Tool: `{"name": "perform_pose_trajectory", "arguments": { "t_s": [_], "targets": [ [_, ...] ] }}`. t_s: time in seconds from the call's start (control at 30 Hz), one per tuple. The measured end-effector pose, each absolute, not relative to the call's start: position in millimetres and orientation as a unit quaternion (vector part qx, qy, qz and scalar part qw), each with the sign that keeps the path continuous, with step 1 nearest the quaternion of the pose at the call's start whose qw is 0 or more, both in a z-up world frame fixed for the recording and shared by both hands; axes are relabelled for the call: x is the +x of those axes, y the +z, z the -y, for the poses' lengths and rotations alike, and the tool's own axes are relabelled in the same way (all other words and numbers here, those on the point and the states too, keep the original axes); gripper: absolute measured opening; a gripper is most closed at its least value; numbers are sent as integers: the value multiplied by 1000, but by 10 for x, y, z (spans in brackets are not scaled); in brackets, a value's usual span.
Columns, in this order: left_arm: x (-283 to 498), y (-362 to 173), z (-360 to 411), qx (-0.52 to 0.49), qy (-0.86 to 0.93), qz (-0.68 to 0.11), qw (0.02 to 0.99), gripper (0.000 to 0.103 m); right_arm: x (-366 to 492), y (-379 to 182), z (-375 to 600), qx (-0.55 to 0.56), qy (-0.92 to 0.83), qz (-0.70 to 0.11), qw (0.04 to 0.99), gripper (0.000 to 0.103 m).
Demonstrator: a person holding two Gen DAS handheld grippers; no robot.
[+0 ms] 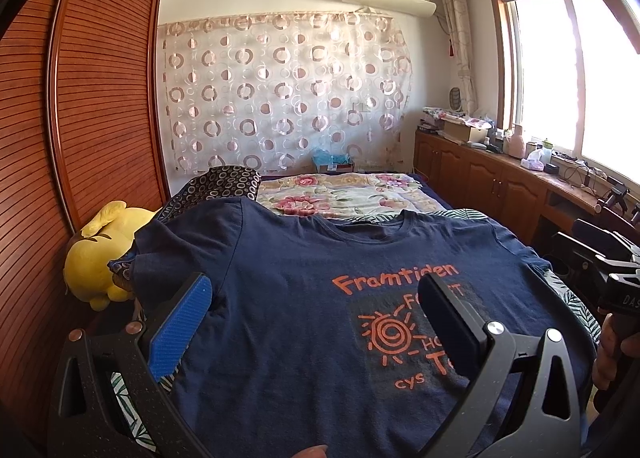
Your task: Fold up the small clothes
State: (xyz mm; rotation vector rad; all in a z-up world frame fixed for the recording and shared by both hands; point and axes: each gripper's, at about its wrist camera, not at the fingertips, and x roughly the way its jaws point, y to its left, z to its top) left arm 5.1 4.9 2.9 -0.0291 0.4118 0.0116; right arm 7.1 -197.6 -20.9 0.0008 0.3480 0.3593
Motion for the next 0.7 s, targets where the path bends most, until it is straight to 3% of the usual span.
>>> {"name": "perform_pose_trajectory", "arguments": {
  "t_s": [0.7],
  "targets": [
    [105,-174,-204,-26,5,-231,973,103,157,-308,1939,-2,195,-195,961,103]
  ]
}}
